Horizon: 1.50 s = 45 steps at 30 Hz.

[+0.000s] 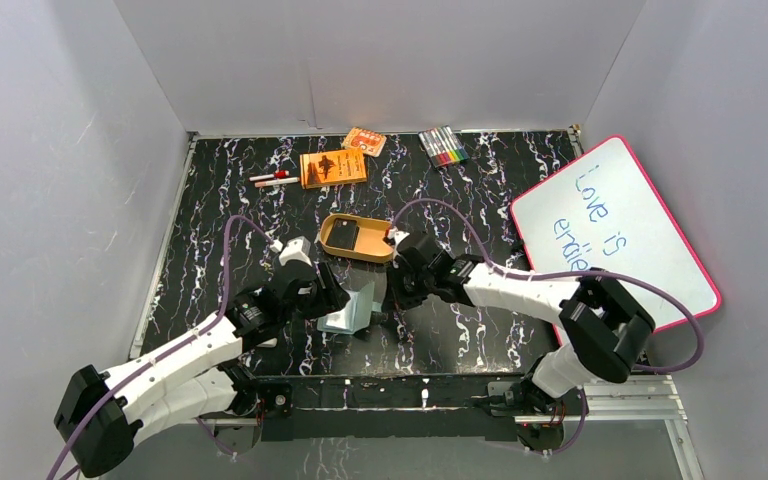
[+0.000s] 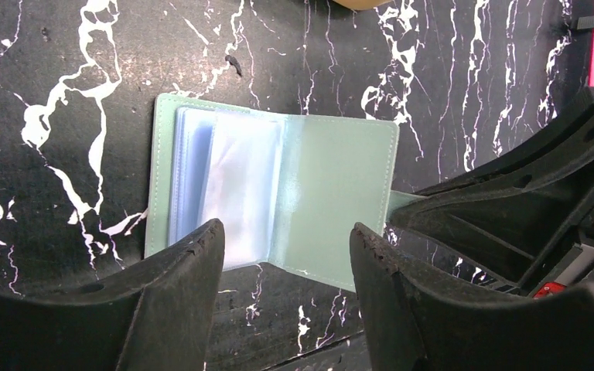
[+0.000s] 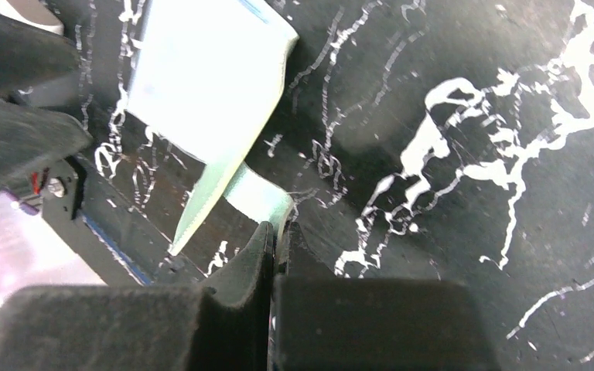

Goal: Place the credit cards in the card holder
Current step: Open the card holder at the center of the board.

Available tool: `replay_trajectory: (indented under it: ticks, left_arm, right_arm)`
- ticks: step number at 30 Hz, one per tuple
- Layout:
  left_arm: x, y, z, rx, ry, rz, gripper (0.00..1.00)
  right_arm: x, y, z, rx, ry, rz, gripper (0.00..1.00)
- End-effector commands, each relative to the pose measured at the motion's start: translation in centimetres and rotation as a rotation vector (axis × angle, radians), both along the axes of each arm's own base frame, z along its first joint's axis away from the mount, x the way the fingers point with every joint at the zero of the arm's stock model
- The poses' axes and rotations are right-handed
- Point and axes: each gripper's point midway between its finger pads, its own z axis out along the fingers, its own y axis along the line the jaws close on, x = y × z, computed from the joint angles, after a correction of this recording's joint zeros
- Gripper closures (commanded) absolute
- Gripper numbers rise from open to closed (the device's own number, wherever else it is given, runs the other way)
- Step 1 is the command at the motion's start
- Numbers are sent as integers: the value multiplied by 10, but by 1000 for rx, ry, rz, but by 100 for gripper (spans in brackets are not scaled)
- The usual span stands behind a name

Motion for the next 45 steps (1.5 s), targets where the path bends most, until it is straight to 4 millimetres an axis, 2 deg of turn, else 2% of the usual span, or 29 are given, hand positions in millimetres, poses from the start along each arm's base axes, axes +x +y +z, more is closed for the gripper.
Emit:
replay_trajectory:
  ticks: [1, 6, 12, 19, 24, 27, 30, 33, 34, 38, 39, 41, 45]
  left_arm:
    - [2, 11, -6, 37, -5, 38, 42]
    - [0, 15, -7, 33, -2, 55, 41]
    - [1, 11, -4, 9, 1, 47, 40]
    - [2, -8, -6, -63, 18, 4, 44]
    - [1, -12, -24, -72, 93, 11, 63]
    - [1, -16, -30, -121, 122, 12, 64]
    - [-1, -30, -28, -199, 134, -36, 61]
    - [-2, -41, -30, -224, 152, -84, 60]
    - [-2, -42, -33, -219, 162, -88, 60]
    - [-1, -43, -41, -211, 174, -89, 62]
    - [-1, -43, -41, -210, 175, -87, 62]
    - [0, -42, -42, -204, 173, -88, 62]
    - [0, -42, -41, -200, 169, -89, 62]
  right_arm:
    - [9, -19, -1, -28, -50, -85, 100]
    - [8, -50, -26, -103, -16, -173, 100]
    - [6, -68, -52, -180, 20, -204, 100]
    - [4, -75, -65, -207, 32, -210, 100]
    - [3, -80, -72, -220, 43, -215, 100]
    - [1, -82, -75, -222, 51, -215, 100]
    - [1, -82, -76, -216, 57, -216, 100]
    - [1, -81, -72, -205, 59, -218, 100]
    - [1, -81, -69, -201, 55, -223, 97]
    - [6, -81, -45, -174, 20, -245, 61]
    - [6, -81, -36, -161, 11, -246, 55]
    - [12, -83, -17, -152, -30, -265, 49]
    - [20, -76, 35, -68, -106, -258, 47]
